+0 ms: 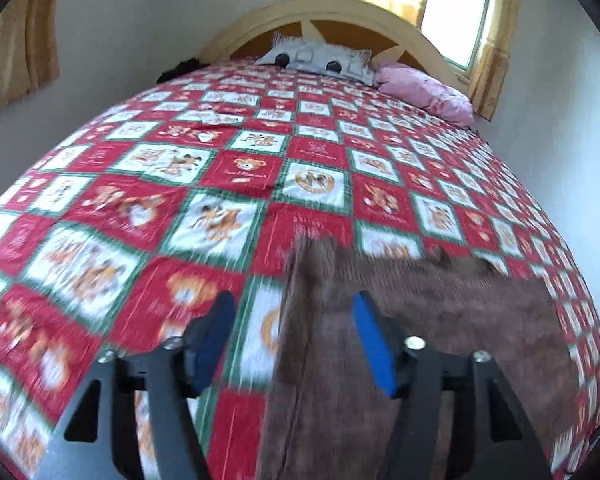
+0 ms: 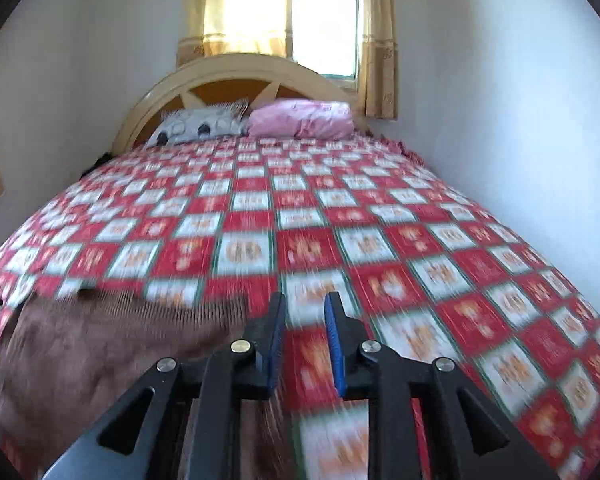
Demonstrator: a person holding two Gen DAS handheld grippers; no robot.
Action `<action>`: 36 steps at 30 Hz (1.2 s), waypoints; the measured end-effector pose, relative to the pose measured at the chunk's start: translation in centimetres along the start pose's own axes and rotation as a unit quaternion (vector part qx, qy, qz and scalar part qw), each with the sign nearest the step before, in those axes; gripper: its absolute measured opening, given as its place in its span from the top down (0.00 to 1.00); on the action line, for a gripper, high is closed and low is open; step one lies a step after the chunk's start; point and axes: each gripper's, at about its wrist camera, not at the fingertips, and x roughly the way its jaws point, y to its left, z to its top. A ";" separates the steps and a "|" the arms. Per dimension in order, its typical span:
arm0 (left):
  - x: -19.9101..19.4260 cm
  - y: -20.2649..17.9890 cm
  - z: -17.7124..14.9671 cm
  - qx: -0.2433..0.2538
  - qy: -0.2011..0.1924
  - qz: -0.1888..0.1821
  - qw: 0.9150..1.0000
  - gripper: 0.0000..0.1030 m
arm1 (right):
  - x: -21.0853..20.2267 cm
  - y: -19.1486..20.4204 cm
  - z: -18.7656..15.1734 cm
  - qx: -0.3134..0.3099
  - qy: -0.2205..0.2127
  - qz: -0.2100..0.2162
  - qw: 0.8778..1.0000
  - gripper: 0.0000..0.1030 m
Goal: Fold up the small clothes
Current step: 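Lower the sweater bundle onto the quilt and open both tools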
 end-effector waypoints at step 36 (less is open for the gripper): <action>-0.2 -4.4 -10.1 0.079 0.049 0.036 0.995 0.00 | -7.5 8.0 -6.1 -0.040 0.024 0.086 0.995 0.80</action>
